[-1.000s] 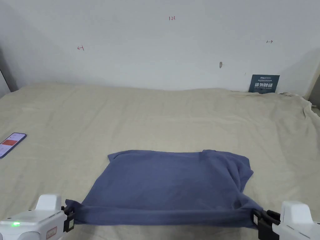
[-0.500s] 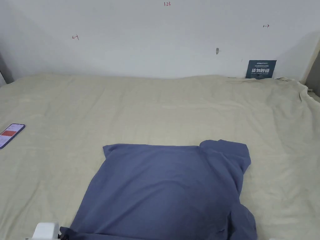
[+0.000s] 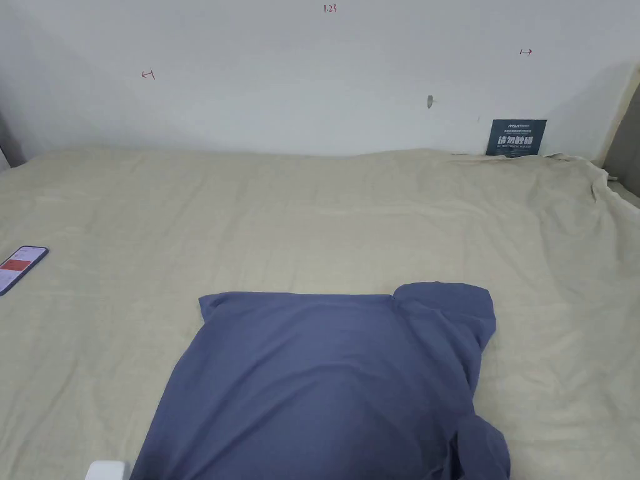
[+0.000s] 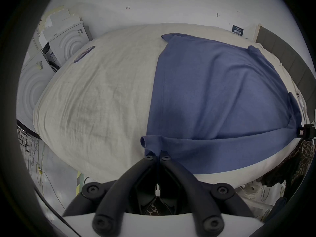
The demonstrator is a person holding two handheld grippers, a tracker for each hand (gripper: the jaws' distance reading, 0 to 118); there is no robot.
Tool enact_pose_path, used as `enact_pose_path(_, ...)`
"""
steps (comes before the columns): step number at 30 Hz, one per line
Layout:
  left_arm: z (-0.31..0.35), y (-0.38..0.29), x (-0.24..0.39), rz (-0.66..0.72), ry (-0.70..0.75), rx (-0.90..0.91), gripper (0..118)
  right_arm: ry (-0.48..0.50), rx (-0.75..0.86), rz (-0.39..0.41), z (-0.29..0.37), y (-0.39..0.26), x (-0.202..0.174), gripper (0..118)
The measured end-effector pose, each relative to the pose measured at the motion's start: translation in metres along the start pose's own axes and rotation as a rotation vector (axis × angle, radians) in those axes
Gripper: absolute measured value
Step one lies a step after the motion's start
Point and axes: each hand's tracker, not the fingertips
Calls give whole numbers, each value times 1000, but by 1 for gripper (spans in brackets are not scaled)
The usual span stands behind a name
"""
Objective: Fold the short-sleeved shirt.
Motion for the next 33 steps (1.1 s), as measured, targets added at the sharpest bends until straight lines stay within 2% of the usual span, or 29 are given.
enact_pose_path(3,2,5,2,1,6,-22,4,-6,4,2,6,2,-4,4)
enact_pose_path(5,4,10,5,8,-9,-61,12,-23,-8,32,10,5,-9,10)
enact_pose_path(6,6,12,5,5,-11,-67,22,-33,-3,41,14,6,-11,21)
enact_pose_path(7,9,15,7,10,-3,-71,36,-35,8,44,18,8,-12,38)
enact_pose_path(8,12,19,8,19,9,-68,55,-36,22,46,28,11,-19,59)
enact_pose_path(9,17,23,7,31,14,-60,80,-36,42,51,36,15,-22,85)
enact_pose_path(10,21,28,6,61,8,-36,96,-33,77,57,45,20,-24,95)
enact_pose_path(11,30,35,6,91,-5,2,105,-21,123,61,57,27,-27,96)
enact_pose_path(12,40,41,6,102,-26,44,108,-12,165,65,65,34,-26,97)
enact_pose_path(19,121,104,11,112,-92,289,108,-16,444,97,143,91,-38,97)
enact_pose_path(23,145,133,11,134,-92,402,108,-36,582,117,174,113,-43,96)
enact_pose_path(26,153,147,18,129,-77,475,106,-42,624,84,185,125,-44,93)
enact_pose_path(28,153,153,22,131,-74,491,98,-35,651,89,187,130,-44,71)
enact_pose_path(29,152,156,24,130,-73,495,84,-37,660,89,187,131,-45,55)
enact_pose_path(30,150,158,25,133,-84,502,58,-49,672,91,187,133,-45,30)
enact_pose_path(31,148,160,26,144,-101,502,42,-53,687,91,186,133,-45,17)
enact_pose_path(32,146,162,27,155,-123,491,35,-53,696,97,184,135,-45,11)
enact_pose_path(33,142,164,28,175,-156,478,35,-51,710,100,182,136,-45,11)
